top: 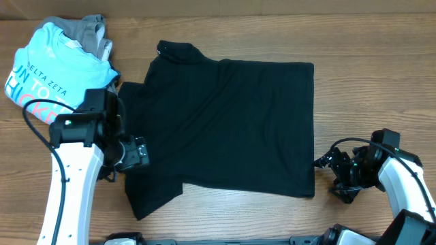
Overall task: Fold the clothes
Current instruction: 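Release the hem and move the left gripper down to the bottom-left corner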
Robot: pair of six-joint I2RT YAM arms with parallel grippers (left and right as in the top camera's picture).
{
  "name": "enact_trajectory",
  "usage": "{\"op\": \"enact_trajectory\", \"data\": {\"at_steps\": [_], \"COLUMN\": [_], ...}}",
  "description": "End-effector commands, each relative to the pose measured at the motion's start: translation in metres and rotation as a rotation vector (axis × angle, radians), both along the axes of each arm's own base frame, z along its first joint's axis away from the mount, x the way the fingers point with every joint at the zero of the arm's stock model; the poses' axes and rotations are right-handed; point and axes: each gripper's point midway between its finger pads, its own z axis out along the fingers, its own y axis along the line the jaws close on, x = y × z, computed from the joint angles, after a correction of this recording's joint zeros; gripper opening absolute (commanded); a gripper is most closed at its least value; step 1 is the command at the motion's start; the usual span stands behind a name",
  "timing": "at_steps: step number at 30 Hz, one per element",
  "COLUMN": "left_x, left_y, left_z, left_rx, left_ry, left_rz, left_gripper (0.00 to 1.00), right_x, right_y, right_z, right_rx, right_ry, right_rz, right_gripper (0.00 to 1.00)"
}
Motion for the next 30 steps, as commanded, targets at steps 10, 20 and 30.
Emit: {"op": "enact_trajectory", "data": {"at_steps": [10,20,30], "left_x": [-0.036,-0.072,-0.081], "left_y": [-0.039,-0.039,-0.017], "left_z": [-0.049,-0.092,-0.119], "left_rx": [-0.143,-0.127,0.016], "left_ry": [0.147,0.268,0.255], "left_rz": [0.079,0.202,0.359], "left_gripper": [0.87,0.79,0.82], "right_x": [-0.002,-0.002,0.0], "right_y": [0.0,0.0,-0.001], "right_z": [0.009,0.009,0.009], "right_rx": [0.002,0.002,-0.001], "right_ry": [0.001,0.002,-0.005], "right_rz": [0.0,0.0,0.0], "right_gripper": [0.95,0.95,0.96]}}
